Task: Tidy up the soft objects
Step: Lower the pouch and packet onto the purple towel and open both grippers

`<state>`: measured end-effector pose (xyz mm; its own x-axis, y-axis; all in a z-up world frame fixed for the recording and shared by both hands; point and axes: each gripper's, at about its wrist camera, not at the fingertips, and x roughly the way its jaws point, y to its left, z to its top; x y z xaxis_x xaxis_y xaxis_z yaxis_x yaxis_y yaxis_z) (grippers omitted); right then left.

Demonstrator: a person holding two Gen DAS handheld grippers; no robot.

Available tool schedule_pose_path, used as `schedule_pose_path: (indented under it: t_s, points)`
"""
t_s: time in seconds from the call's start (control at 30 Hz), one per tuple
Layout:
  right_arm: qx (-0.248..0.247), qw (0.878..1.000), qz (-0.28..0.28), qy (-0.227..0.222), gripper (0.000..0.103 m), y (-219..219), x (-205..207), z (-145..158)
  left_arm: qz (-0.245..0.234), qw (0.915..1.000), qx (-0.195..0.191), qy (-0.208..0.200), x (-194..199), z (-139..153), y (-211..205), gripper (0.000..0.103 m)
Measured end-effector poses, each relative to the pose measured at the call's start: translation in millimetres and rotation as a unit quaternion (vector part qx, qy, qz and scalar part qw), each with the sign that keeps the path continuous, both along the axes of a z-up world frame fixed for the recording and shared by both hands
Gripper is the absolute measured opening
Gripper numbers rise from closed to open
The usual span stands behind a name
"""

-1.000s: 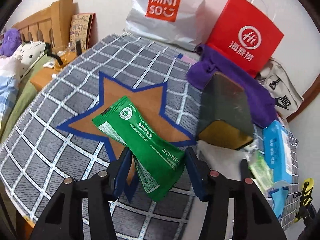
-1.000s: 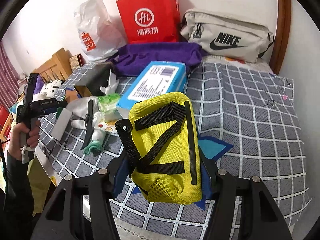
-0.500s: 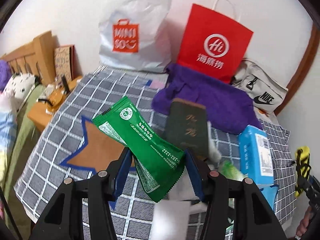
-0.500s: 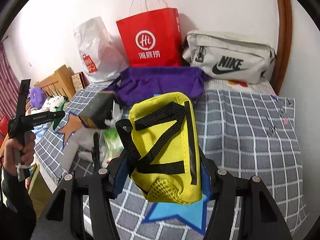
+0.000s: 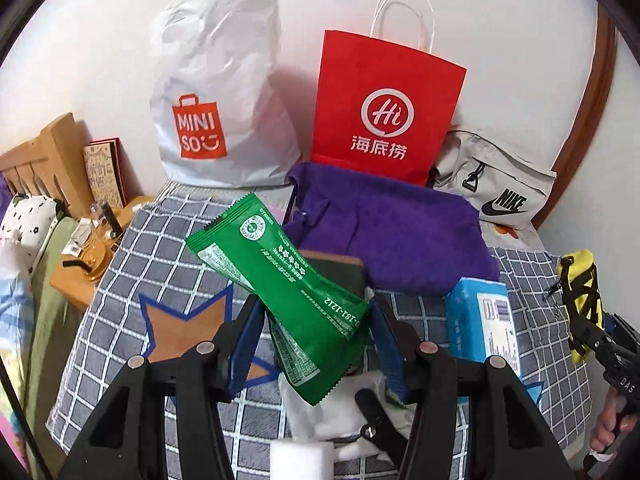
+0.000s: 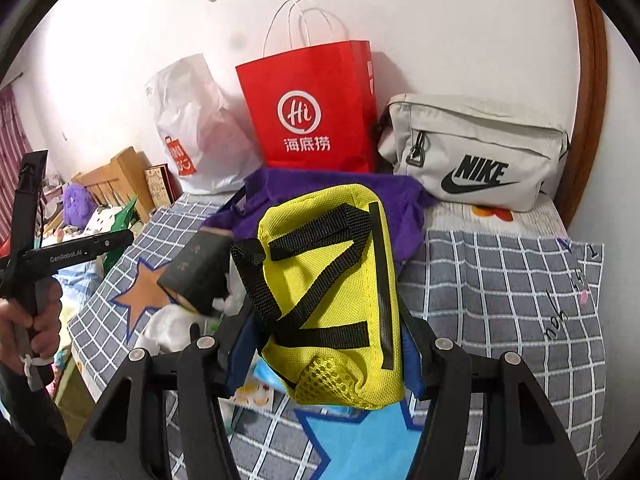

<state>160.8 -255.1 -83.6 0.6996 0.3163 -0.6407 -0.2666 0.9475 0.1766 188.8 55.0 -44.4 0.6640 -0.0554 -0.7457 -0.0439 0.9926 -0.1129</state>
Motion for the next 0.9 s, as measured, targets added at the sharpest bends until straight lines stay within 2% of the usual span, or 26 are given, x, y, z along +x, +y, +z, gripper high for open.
schedule_pose_path:
  t_s: [0.17, 0.37, 0.9]
  points:
    - [0.001, 1.000, -0.004, -0.004, 0.060, 1.2, 23.2, 6.7, -0.003, 1.0000, 0.005, -0.001, 18.1, 4.4, -2.0, 0.052]
    - [0.001, 1.000, -0.006, -0.004, 0.060, 6.4, 56.3, 9.6, -0.015, 0.9998, 0.001, 0.010, 46.9, -3.2, -3.5, 0.052]
    - [-0.005, 1.000, 0.015, 0.004, 0.060, 20.1, 171.7, 2.7, -0.066, 0.9970, 0.021, 0.036, 154.0, -23.6, -22.4, 0.052]
